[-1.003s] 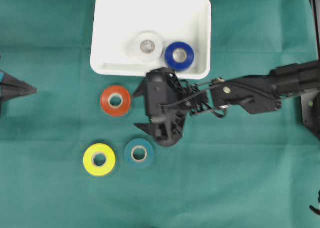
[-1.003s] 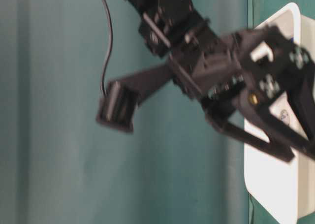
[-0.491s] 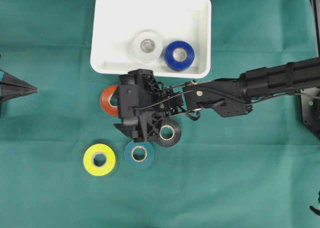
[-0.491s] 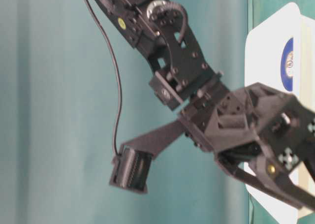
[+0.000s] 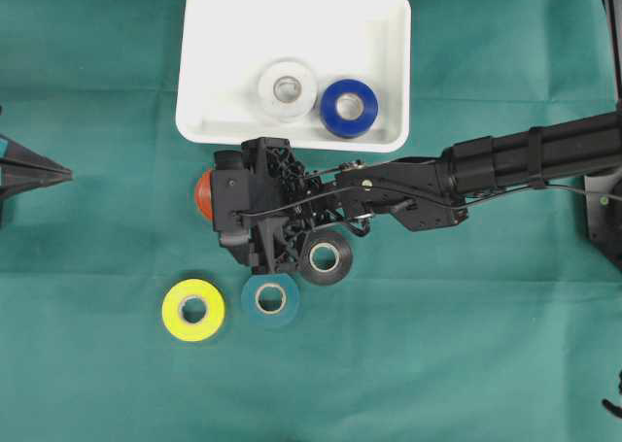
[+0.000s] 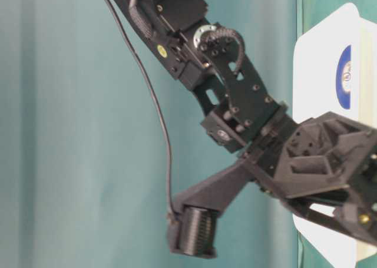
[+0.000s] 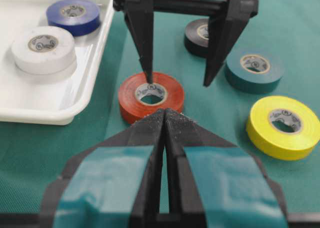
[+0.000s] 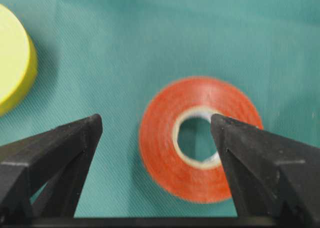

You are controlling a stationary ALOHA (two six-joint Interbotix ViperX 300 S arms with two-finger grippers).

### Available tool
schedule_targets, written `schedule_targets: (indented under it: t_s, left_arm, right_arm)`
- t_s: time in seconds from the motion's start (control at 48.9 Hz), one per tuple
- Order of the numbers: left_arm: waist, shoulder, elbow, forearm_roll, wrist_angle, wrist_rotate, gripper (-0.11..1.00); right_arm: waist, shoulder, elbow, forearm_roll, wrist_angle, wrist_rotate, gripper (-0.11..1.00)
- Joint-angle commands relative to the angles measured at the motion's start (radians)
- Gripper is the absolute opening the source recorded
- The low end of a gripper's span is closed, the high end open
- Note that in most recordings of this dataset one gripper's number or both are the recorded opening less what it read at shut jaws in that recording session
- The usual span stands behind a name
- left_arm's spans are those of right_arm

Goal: Put the tape into the white case with the right arm.
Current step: 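Move the right gripper over the red tape roll, then lower into the red roll's core and close the right gripper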

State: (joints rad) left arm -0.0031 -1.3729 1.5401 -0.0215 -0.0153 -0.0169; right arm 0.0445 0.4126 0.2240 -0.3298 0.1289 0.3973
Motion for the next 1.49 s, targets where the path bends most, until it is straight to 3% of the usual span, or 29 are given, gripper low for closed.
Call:
schedule_targets:
  t_s: [0.0,0.164,1.166,1.248,1.391,1.473]
  left_arm:
    - [0.002,0.008,-0.012,-0.002,-0.003,0.000,0.01]
    - [0.002,0.006,-0.012,-0.002,-0.003,0.000,0.01]
    - [0.002,0.008,-0.011,-0.002,-0.003,0.000,0.01]
    - [0.002,0.008,-0.011,-0.002,-0.003,0.000,0.01]
    - [0.002,0.008,-0.011,-0.002,-0.003,0.000,0.01]
    - [0.002,0.008,-0.011,-0.002,-0.003,0.000,0.01]
  right_arm:
    - [0.003,-0.015,-0.029,-0.002,0.046,0.003,0.75]
    - [0.003,-0.011,-0.040,-0.002,0.110,0.002,0.75]
    - [0.014,0.067,-0.106,-0.002,0.107,-0.006,0.73]
    - [0.014,0.067,-0.106,-0.002,0.107,-0.006,0.62]
    - [0.014,0.066,-0.107,-0.002,0.107,-0.006,0.22]
    - [0.015,0.067,-0.110,-0.002,0.107,-0.006,0.07]
